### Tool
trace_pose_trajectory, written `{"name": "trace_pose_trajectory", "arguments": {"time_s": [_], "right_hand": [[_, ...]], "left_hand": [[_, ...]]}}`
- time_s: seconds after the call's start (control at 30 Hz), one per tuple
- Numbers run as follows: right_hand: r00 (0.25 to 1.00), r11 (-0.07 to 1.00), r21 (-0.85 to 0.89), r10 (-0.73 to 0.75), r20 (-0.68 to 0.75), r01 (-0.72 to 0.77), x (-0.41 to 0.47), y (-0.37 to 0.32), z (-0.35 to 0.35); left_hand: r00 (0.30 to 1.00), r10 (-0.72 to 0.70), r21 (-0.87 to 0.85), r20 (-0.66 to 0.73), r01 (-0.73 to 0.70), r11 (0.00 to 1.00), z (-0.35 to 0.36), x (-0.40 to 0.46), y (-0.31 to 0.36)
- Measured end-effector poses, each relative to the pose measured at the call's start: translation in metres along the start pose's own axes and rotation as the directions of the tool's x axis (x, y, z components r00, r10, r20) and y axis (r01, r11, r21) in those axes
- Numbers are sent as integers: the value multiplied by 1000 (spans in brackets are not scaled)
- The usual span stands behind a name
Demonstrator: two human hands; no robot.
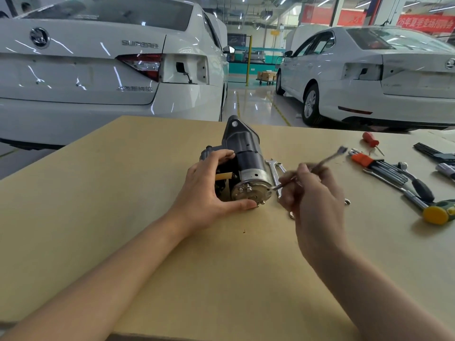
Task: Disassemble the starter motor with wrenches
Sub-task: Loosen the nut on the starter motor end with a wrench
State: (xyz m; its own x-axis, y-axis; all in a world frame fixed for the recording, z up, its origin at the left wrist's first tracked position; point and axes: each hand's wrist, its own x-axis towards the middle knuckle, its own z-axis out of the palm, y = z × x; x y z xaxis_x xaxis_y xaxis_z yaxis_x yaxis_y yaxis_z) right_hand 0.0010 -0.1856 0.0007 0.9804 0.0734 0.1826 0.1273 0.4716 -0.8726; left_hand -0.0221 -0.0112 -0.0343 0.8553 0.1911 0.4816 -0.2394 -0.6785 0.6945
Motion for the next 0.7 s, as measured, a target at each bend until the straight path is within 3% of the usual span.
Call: {"name": "trace_pose_trajectory", "arguments": {"time_s": [0.1,0.23,0.47,0.7], "right_hand": [[931,928,164,353,-96,-335,7,5,-3],[896,864,297,441,-57,-407,4,6,1],[926,891,259,375,48,-374,2,13,3],[992,999,10,32,122,-34,-1,10,4]], "left_hand": [[1000,9,-12,-3,-9,1000,0,2,0],[1000,25,-14,-4,-25,1000,2,2,-1],[1000,22,2,-1,-22,1000,1,2,-1],[1000,2,15,3,-2,1000,1,2,2]]}}
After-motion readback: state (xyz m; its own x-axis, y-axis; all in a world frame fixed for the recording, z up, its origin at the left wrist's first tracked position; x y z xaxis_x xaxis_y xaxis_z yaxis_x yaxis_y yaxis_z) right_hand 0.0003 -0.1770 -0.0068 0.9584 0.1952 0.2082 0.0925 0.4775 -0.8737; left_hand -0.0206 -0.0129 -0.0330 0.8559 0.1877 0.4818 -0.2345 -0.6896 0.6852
